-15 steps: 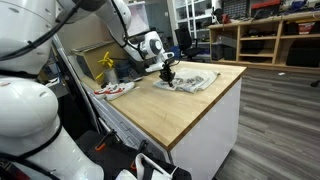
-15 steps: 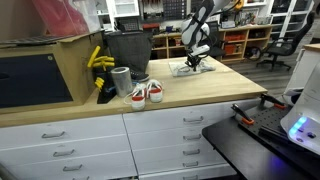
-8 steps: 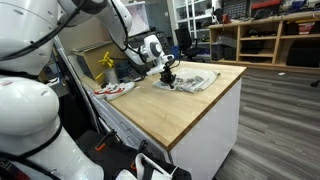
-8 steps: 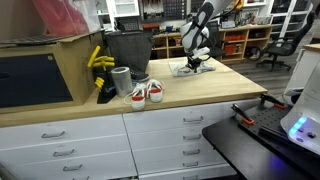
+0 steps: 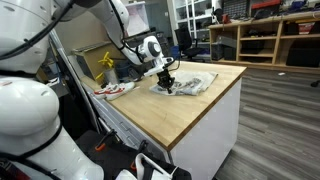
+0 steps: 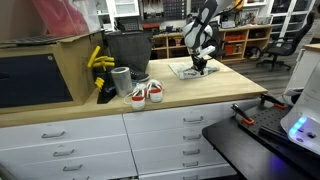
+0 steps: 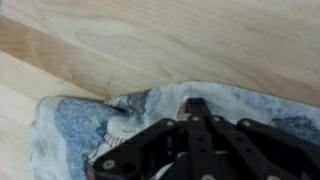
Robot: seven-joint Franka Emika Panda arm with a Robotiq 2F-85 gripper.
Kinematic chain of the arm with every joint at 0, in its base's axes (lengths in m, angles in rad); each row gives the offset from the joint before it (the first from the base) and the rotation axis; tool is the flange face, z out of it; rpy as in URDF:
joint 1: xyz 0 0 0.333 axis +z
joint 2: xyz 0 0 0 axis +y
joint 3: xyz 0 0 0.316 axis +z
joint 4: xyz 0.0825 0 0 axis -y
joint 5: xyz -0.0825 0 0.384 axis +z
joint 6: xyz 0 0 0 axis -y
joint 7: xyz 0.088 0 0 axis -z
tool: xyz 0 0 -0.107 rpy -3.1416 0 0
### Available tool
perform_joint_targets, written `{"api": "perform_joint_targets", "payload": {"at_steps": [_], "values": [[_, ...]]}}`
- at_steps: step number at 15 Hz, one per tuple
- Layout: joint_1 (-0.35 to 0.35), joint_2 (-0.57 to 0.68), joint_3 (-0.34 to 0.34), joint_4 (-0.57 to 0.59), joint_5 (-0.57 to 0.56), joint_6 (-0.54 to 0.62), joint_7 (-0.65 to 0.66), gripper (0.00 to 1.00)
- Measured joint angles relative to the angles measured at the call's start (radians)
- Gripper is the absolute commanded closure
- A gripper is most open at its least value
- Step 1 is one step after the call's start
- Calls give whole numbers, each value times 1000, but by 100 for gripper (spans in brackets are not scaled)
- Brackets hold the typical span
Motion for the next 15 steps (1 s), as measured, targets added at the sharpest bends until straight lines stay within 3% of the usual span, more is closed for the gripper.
{"api": "perform_joint_targets", "payload": {"at_steps": [9, 10, 12, 15], "values": [[0, -119, 25, -215, -1, -162, -1, 100], [0, -126, 33, -231, -1, -182, -1, 74], [0, -134, 45, -252, -1, -213, 4, 66], [0, -141, 50, -258, -1, -233, 8, 44]]}}
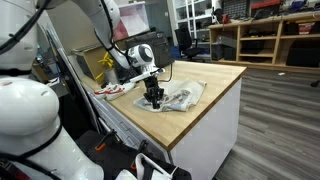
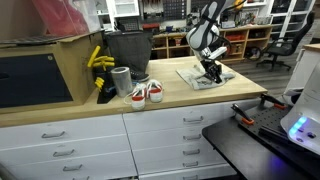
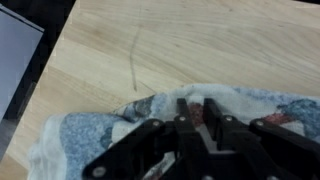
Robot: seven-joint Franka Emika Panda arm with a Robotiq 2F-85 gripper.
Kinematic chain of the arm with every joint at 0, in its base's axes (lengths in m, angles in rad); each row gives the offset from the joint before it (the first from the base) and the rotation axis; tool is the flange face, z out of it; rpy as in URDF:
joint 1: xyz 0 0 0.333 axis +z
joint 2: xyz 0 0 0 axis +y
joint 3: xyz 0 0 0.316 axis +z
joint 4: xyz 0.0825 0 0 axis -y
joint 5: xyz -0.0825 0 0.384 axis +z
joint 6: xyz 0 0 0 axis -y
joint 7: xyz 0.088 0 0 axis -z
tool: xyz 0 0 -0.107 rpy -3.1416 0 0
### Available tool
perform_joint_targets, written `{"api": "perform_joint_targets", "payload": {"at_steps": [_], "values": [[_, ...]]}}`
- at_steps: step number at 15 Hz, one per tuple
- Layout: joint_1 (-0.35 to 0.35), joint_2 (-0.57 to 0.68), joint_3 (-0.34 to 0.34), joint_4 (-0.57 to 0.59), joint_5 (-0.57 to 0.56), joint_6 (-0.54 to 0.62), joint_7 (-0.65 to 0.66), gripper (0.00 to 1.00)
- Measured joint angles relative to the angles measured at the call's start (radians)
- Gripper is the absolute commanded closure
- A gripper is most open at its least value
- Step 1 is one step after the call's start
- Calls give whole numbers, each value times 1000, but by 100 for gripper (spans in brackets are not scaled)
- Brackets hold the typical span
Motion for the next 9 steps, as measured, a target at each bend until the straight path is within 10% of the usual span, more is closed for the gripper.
{"api": "perform_joint_targets", "payload": {"at_steps": [1, 2, 9], "values": [[-1, -3, 0, 0, 0, 0, 6, 35], [-2, -7, 0, 0, 0, 1, 14, 79], [-2, -16, 6, -3, 0, 38, 50, 100]]}}
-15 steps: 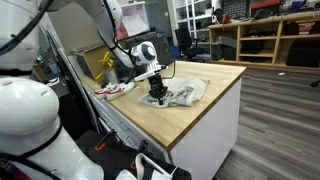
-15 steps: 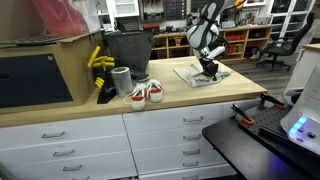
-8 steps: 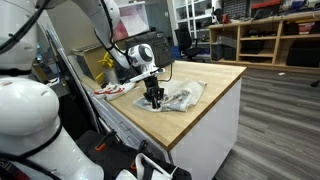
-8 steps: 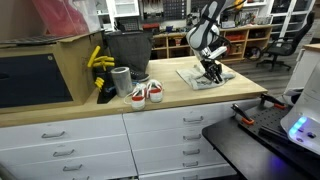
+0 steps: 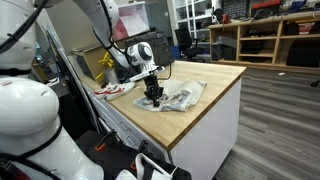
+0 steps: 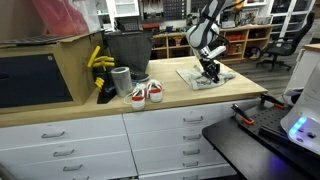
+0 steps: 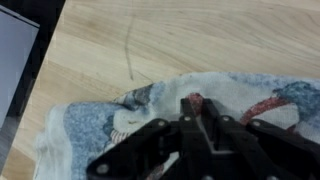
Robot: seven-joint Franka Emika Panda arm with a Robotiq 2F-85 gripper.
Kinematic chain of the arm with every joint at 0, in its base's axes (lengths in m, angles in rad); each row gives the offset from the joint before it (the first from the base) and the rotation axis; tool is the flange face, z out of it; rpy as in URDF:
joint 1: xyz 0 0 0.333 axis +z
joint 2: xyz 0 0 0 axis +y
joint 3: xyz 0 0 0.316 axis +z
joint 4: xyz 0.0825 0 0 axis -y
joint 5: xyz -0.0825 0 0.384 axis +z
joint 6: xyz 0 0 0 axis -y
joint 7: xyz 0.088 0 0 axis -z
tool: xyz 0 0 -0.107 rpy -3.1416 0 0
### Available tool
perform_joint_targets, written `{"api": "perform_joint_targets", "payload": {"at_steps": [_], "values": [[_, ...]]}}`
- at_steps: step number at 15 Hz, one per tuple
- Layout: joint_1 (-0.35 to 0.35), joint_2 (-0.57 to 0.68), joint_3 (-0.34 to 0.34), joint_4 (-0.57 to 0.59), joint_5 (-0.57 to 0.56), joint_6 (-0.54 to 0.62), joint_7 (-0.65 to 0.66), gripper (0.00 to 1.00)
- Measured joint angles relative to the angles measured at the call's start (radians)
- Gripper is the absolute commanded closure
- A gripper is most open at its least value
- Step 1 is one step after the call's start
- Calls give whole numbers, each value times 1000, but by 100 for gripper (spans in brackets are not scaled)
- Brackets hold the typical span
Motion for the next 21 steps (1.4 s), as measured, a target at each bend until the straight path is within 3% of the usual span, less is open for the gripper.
{"api": "perform_joint_targets", "payload": {"at_steps": [10, 17, 18, 19, 21], "values": [[1, -2, 16, -22, 6, 34, 86, 100], [1, -8, 49, -30, 86, 1, 91, 100], [1, -8, 53, -30, 97, -4, 91, 74], [1, -8, 55, -30, 105, -8, 91, 71], [1, -9, 55, -29, 108, -10, 91, 57]]}}
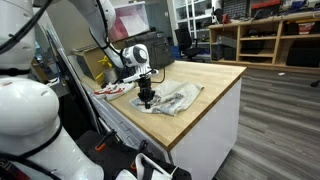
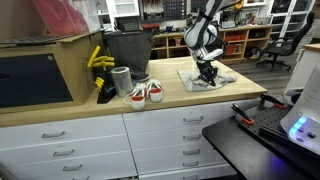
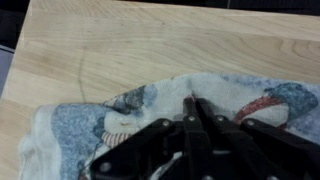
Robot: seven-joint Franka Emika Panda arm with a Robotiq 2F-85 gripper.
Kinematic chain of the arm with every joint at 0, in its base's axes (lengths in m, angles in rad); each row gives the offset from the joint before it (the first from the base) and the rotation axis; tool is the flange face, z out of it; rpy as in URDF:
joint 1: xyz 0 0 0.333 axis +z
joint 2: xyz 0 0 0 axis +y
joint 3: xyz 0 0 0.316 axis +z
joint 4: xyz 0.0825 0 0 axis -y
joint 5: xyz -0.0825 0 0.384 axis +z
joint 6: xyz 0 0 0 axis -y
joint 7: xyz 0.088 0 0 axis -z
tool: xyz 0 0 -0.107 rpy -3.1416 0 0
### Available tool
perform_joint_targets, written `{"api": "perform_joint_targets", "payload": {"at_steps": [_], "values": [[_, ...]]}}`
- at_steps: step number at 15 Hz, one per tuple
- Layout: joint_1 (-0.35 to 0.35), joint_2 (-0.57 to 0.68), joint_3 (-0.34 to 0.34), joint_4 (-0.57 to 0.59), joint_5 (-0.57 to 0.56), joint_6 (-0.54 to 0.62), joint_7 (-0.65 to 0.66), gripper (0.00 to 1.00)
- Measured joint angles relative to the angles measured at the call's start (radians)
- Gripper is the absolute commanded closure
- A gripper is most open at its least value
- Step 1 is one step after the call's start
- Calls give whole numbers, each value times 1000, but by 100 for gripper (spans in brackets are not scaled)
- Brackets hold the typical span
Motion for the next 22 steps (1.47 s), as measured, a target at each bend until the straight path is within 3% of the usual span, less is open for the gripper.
{"api": "perform_joint_targets", "payload": {"at_steps": [8, 13, 22], "values": [[-45, -15, -41, 128, 8, 2, 4, 0], [-80, -1, -59, 246, 73, 2, 69, 0], [-91, 182, -138, 466, 159, -29, 432, 0]]}}
